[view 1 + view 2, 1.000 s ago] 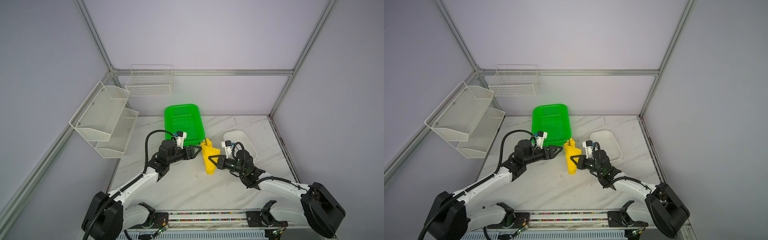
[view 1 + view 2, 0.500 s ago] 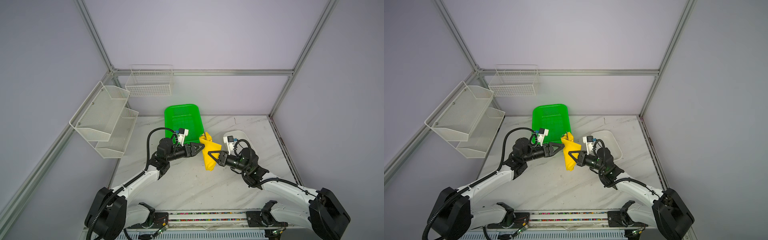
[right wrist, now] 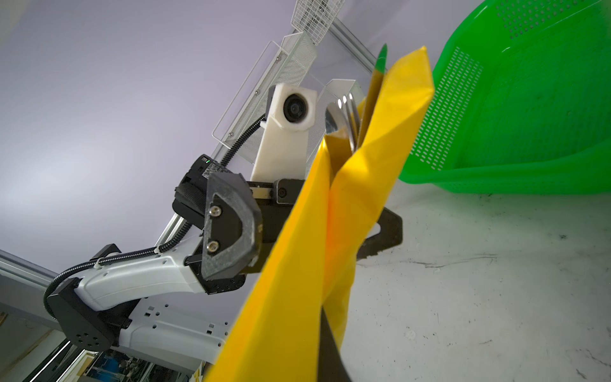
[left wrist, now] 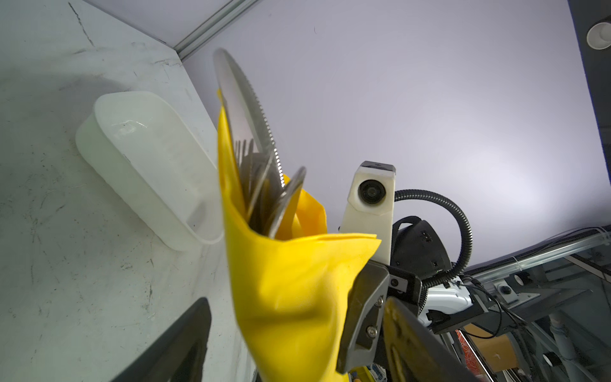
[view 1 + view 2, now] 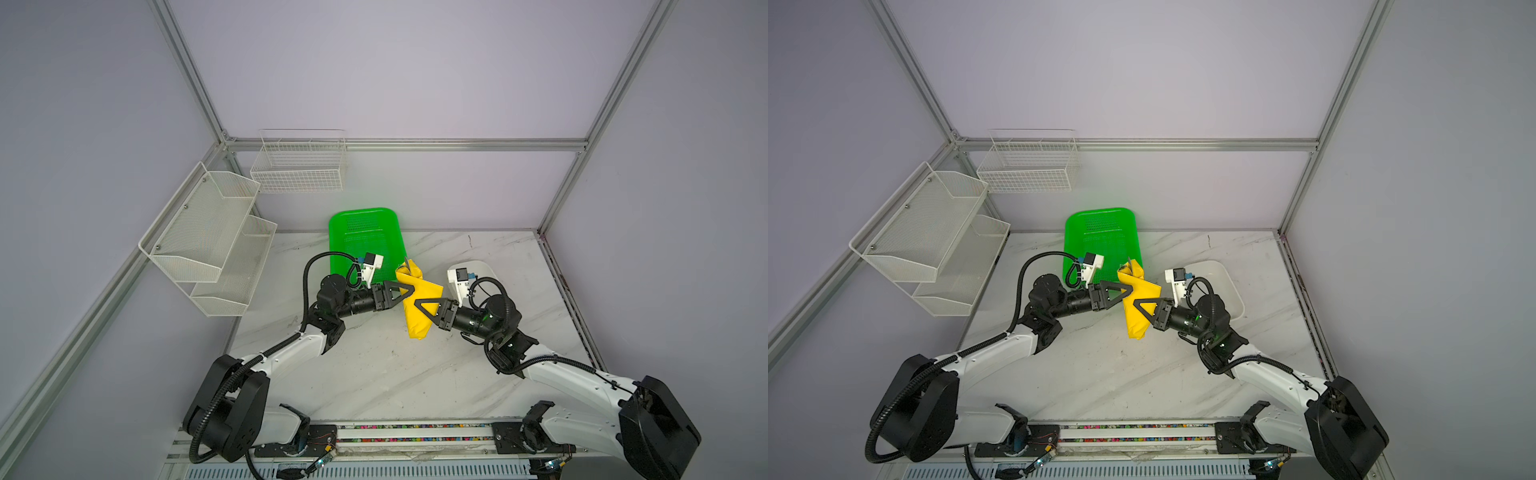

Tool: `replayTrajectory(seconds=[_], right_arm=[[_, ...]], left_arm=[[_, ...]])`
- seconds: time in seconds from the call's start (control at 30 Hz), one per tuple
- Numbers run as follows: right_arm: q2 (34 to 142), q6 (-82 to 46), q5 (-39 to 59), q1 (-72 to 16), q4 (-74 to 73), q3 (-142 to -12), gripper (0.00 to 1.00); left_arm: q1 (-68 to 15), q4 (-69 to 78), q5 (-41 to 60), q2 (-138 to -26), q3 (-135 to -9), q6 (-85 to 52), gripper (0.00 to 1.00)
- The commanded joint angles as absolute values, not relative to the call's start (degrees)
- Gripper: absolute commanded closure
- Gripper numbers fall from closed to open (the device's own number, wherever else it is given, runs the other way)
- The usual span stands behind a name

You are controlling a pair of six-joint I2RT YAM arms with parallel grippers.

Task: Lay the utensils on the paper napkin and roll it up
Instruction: 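Lift the napkin cone upright with the left gripper while the right holds the flap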

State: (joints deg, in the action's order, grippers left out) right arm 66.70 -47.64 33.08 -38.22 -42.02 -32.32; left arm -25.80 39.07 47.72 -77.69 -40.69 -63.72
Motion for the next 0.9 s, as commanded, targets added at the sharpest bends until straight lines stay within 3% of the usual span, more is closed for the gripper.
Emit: replayTrajectory(seconds=[0.0, 0.17, 0.6, 0.87], right_arm=[[66.46, -48.72, 35.17, -37.95, -48.26, -34.9, 0.92], [66.98, -49.47, 36.26, -37.96, -49.66, -34.8, 0.92], [67.36, -50.26, 36.17, -37.96, -50.99, -33.89, 0.92], [66.89, -50.44, 34.72, -37.88, -50.87, -32.61, 0.91]], left_arm=[[-26.28, 45.96, 49.57, -77.78, -42.69, -66.01, 0.21], [-26.71, 50.6, 49.74, -78.87, -42.97, -68.73, 0.29], [-27.14, 60.64, 48.4, -83.12, -41.65, -74.44, 0.71], [-27.16, 61.61, 46.81, -82.16, -40.96, -74.01, 0.85]])
